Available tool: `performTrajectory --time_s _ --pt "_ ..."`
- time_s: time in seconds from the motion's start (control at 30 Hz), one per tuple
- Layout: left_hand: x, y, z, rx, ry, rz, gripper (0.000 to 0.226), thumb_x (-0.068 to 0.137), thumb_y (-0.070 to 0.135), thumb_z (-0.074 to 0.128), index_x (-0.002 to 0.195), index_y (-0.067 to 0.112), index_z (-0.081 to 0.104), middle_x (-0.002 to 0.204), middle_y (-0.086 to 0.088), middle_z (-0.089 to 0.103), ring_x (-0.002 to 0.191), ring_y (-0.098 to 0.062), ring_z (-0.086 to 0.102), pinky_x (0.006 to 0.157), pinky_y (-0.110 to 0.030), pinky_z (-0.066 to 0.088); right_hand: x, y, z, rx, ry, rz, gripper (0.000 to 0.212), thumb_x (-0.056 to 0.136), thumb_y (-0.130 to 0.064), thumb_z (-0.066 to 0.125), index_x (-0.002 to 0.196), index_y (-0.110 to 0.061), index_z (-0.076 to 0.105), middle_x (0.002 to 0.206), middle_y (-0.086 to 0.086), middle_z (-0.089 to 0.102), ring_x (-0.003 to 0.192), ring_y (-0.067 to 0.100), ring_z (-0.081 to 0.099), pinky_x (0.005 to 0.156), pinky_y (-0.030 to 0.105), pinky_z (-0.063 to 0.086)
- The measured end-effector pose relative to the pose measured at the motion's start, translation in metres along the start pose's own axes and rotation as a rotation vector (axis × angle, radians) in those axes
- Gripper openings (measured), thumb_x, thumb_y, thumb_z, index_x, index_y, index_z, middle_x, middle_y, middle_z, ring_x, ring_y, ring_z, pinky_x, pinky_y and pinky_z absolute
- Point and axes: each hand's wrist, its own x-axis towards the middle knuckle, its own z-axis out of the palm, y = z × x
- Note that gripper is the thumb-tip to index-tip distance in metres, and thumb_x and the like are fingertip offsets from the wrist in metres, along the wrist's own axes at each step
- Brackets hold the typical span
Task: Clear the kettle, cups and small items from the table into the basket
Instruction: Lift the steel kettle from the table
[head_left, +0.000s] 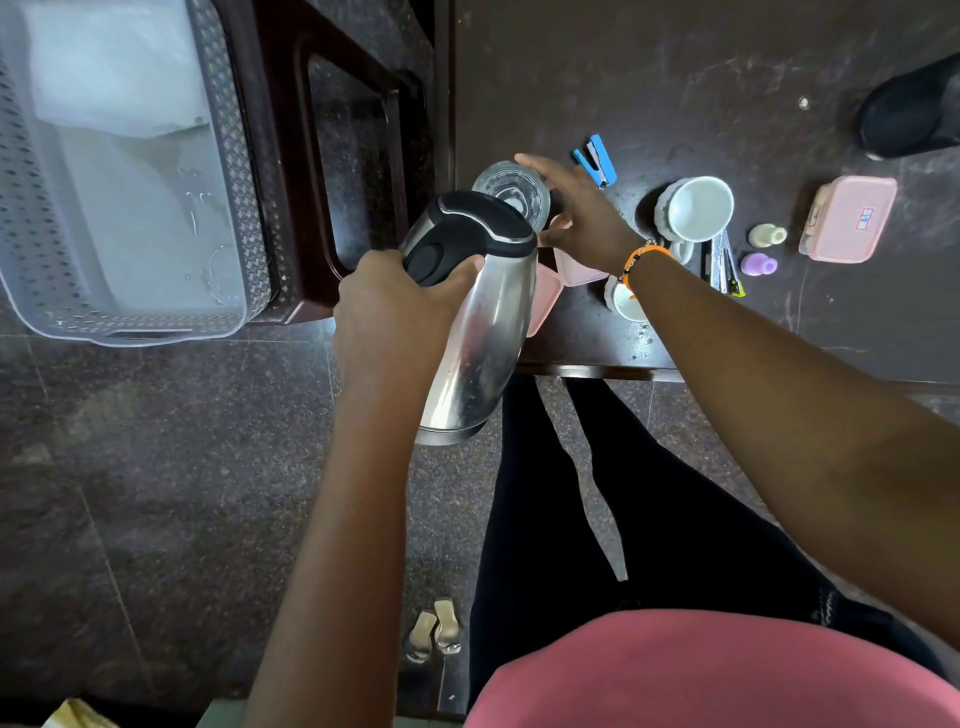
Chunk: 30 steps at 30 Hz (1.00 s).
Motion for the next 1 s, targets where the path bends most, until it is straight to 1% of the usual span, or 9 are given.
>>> performTrajectory --time_s 0.1,0.23,0.37,0.5,0.63,0.77,0.83,0.9,1.0 --pt "-0.0002 -0.0007 0.0003 0.005 0.002 0.000 0.047 0.071 0.057 0.068 0.065 0.015 0.048 0.059 0.006 0.048 0.056 -0.016 0.048 0.047 -0.024 0.031 -0.0012 -0.0022 0.0001 0.002 0.000 0.013 0.083 0.072 0.000 0.070 0.143 -0.020 0.032 0.129 0.021 0.046 0.120 0.031 0.048 0.101 0.045 0.046" --pt "0.0001 -0.0015 0.0001 -0.012 -0.002 0.011 0.046 0.071 0.056 0.069 0.069 0.013 0.053 0.060 0.005 0.051 0.058 -0.017 0.051 0.048 -0.024 0.033 -0.0028 -0.0037 -0.0003 -0.010 0.014 -0.012 0.082 0.072 0.002 0.070 0.143 -0.016 0.032 0.133 0.011 0.047 0.120 0.034 0.047 0.099 0.045 0.047" --pt "-0.0002 -0.0015 -0.0002 -0.008 -0.004 0.007 0.046 0.070 0.056 0.069 0.066 0.014 0.051 0.060 0.006 0.051 0.056 -0.015 0.051 0.048 -0.023 0.033 -0.0026 -0.0033 0.0005 -0.011 0.011 -0.007 0.082 0.073 0.002 0.069 0.143 -0.017 0.032 0.132 0.015 0.048 0.119 0.032 0.046 0.095 0.041 0.051" --pt "-0.0008 -0.0012 -0.0002 -0.012 -0.006 0.008 0.047 0.070 0.057 0.068 0.070 0.012 0.054 0.063 0.004 0.053 0.067 -0.024 0.058 0.056 -0.028 0.039 -0.0017 -0.0024 0.0005 -0.005 0.005 -0.006 0.081 0.074 0.003 0.069 0.143 -0.017 0.031 0.133 0.015 0.047 0.122 0.032 0.046 0.100 0.045 0.047" --pt "0.0000 -0.0005 -0.0017 -0.013 -0.001 0.026 0.048 0.070 0.056 0.069 0.077 0.009 0.059 0.067 0.003 0.058 0.073 -0.025 0.062 0.060 -0.031 0.045 -0.0023 -0.0031 0.0010 -0.004 -0.005 0.012 0.082 0.075 0.003 0.068 0.144 -0.018 0.029 0.136 0.017 0.045 0.126 0.030 0.043 0.102 0.042 0.047" --pt "0.0024 -0.0003 -0.0027 -0.010 -0.005 0.021 0.046 0.070 0.057 0.069 0.068 0.015 0.051 0.066 0.004 0.054 0.072 -0.026 0.060 0.059 -0.030 0.042 -0.0034 -0.0052 0.0004 -0.018 -0.001 0.005 0.082 0.075 0.003 0.067 0.144 -0.018 0.029 0.136 0.016 0.046 0.128 0.032 0.041 0.106 0.045 0.042" --pt "0.0024 -0.0005 -0.0015 -0.012 -0.004 0.021 0.047 0.069 0.058 0.069 0.072 0.013 0.053 0.072 0.001 0.058 0.076 -0.027 0.061 0.062 -0.032 0.046 -0.0034 -0.0055 0.0008 -0.033 0.005 -0.001 0.081 0.075 0.003 0.068 0.144 -0.016 0.030 0.137 0.015 0.047 0.128 0.034 0.040 0.107 0.046 0.041" --pt "0.0022 -0.0009 -0.0004 -0.012 0.007 0.025 0.050 0.069 0.059 0.068 0.077 0.011 0.055 0.077 -0.001 0.061 0.079 -0.027 0.062 0.062 -0.031 0.044 -0.0033 -0.0057 0.0017 -0.019 0.003 0.008 0.081 0.074 0.002 0.068 0.144 -0.017 0.030 0.137 0.015 0.047 0.127 0.034 0.040 0.107 0.046 0.041" --pt "0.0010 -0.0034 0.0006 -0.018 0.012 0.035 0.048 0.070 0.058 0.068 0.076 0.012 0.056 0.070 0.003 0.057 0.073 -0.024 0.060 0.055 -0.026 0.039 -0.0032 -0.0052 0.0018 -0.013 0.005 0.002 0.081 0.074 0.003 0.067 0.144 -0.017 0.030 0.142 0.012 0.044 0.129 0.034 0.038 0.107 0.047 0.040"
